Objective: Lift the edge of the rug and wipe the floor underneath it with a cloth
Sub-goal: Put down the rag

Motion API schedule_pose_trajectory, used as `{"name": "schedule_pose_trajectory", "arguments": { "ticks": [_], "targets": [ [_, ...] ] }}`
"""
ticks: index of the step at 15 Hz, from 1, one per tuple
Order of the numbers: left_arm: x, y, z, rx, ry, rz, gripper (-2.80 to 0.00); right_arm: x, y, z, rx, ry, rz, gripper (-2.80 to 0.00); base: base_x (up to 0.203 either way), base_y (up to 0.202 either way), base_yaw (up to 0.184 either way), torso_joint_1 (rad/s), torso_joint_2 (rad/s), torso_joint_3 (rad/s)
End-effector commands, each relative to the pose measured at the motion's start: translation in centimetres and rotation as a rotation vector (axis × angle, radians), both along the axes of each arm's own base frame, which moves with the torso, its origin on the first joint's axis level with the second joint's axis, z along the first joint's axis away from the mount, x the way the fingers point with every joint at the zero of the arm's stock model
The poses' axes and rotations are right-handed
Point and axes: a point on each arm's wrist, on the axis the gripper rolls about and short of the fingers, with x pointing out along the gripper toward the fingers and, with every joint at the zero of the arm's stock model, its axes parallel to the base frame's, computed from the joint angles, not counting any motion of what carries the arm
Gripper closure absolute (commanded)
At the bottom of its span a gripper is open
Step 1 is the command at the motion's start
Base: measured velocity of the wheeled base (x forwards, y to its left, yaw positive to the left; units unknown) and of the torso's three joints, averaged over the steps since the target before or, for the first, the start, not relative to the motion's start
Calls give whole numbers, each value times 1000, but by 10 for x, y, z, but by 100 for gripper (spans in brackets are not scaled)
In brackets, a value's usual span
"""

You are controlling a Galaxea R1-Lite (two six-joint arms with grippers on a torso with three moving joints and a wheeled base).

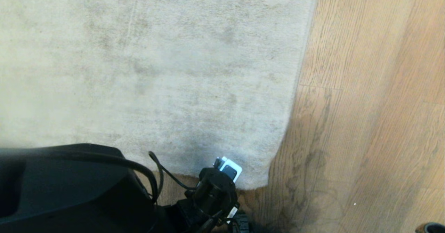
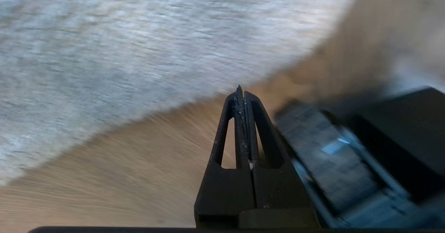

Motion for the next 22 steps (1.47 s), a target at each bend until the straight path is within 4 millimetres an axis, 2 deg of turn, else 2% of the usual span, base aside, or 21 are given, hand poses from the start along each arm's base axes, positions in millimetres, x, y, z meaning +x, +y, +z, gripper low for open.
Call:
{"name": "schedule_pose_trajectory", "arguments": {
  "ticks": [1, 4, 8, 13, 16, 18, 22],
  "targets": [
    [11, 4, -10, 34, -3, 22, 0, 0, 0, 0, 0, 2, 1, 0, 0, 0, 0, 0, 0, 0],
    [18, 8, -15, 38, -12, 38, 0, 0, 0, 0, 0, 2, 1, 0, 0, 0, 0, 0, 0, 0],
    [25, 1, -27, 25, -24, 40, 0, 0, 0, 0, 0, 2, 1, 0, 0, 0, 0, 0, 0, 0],
    [48, -16, -25, 14, -87, 23, 0, 0, 0, 0, 0, 2, 1, 0, 0, 0, 0, 0, 0, 0],
    [48, -16, -25, 15, -89, 21, 0, 0, 0, 0, 0, 2, 1, 0, 0, 0, 0, 0, 0, 0],
    [46, -15, -20, 9, -94, 18, 0, 0, 0, 0, 0, 2, 1, 0, 0, 0, 0, 0, 0, 0],
    [32, -11, 12, -37, -133, 5, 0, 0, 0, 0, 0, 2, 1, 0, 0, 0, 0, 0, 0, 0]
  ]
}}
